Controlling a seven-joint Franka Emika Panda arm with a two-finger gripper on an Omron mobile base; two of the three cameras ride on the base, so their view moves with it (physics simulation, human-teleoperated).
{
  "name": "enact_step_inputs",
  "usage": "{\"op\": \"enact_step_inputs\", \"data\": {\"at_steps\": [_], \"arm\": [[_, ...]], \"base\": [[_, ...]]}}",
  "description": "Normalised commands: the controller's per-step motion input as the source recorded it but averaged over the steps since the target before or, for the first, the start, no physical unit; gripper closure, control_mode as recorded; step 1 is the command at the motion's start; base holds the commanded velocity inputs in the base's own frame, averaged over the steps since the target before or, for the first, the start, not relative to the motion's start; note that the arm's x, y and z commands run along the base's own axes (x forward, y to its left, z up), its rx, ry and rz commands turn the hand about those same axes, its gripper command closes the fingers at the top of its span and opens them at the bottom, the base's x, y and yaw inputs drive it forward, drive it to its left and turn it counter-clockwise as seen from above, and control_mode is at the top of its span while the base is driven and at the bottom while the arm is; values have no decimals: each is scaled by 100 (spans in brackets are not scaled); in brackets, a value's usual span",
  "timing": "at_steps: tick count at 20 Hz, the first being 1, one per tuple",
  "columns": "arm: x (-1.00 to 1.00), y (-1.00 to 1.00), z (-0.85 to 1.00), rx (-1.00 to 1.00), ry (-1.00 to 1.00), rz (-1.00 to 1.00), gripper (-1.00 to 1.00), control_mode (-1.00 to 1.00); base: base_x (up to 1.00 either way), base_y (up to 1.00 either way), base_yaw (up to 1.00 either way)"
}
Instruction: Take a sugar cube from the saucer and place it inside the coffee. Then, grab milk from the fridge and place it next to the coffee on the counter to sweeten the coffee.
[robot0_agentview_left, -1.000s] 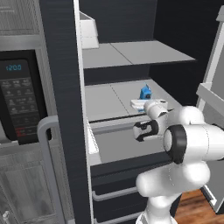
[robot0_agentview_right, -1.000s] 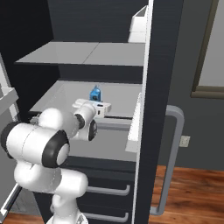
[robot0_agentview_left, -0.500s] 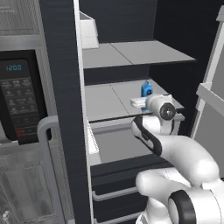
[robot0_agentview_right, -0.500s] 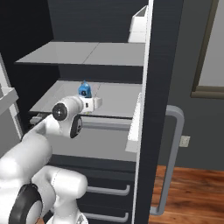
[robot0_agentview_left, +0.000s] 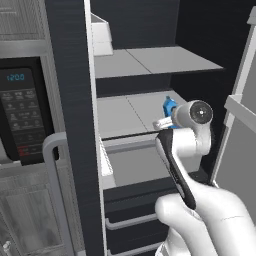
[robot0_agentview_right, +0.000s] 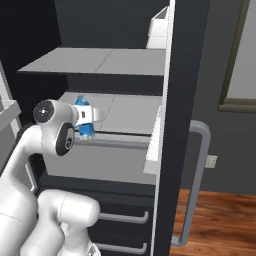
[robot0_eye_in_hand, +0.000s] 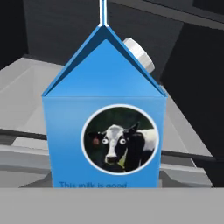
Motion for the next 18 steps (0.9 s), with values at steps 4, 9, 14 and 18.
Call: {"op": "enact_step_inputs", "data": {"at_steps": [4,9,14,18], "arm": [[-100,0,0,-1,6,6,100,-100],[-100,0,6,0,-1,3,100,-100],[-57,-2,71,0,-2,0,100,-100],[-25,-4,40,0,0,0,100,-100]], "base": [[0,0,0],[0,0,0],[0,0,0],[0,0,0]]}}
